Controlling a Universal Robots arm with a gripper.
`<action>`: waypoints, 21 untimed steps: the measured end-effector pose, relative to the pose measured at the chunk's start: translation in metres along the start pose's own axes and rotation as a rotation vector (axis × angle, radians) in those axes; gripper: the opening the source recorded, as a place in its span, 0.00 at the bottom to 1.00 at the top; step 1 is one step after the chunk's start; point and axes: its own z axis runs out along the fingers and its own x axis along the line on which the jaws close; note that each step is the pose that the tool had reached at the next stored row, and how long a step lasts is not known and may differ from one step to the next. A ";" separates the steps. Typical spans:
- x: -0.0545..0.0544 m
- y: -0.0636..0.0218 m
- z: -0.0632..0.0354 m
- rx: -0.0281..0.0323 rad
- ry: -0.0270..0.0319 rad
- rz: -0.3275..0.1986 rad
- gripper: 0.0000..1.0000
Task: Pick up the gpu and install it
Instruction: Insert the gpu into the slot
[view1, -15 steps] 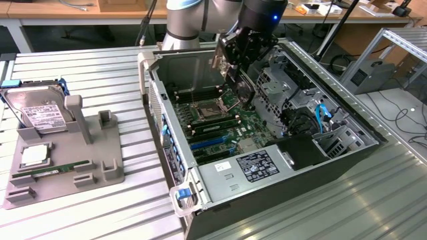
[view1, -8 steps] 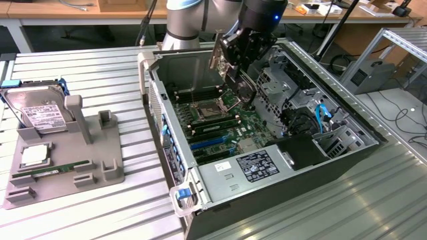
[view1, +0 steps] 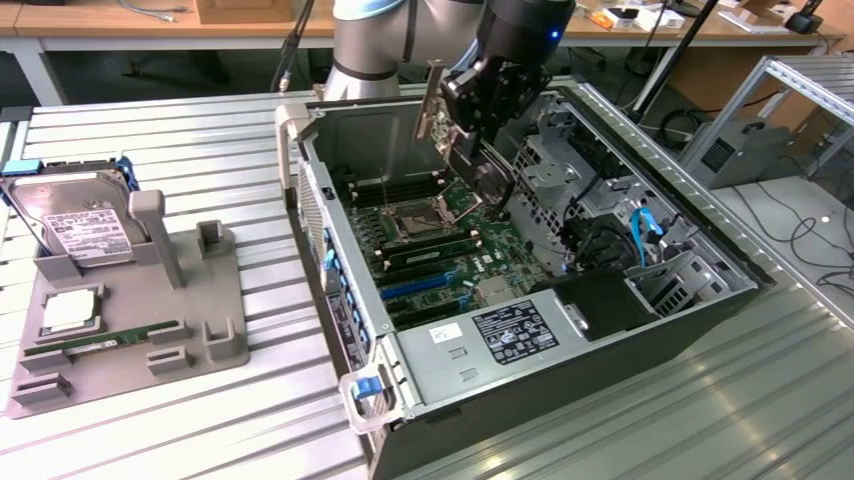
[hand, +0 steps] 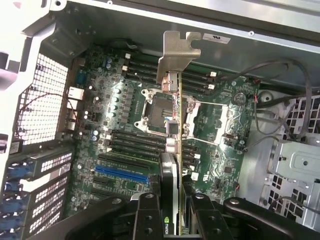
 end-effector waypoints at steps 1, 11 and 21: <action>0.000 0.0000 0.0000 0.0001 0.0002 -0.005 0.27; 0.000 0.0000 0.0000 0.0012 0.0042 -0.095 0.27; 0.000 0.0000 0.0000 0.0025 0.0086 -0.195 0.27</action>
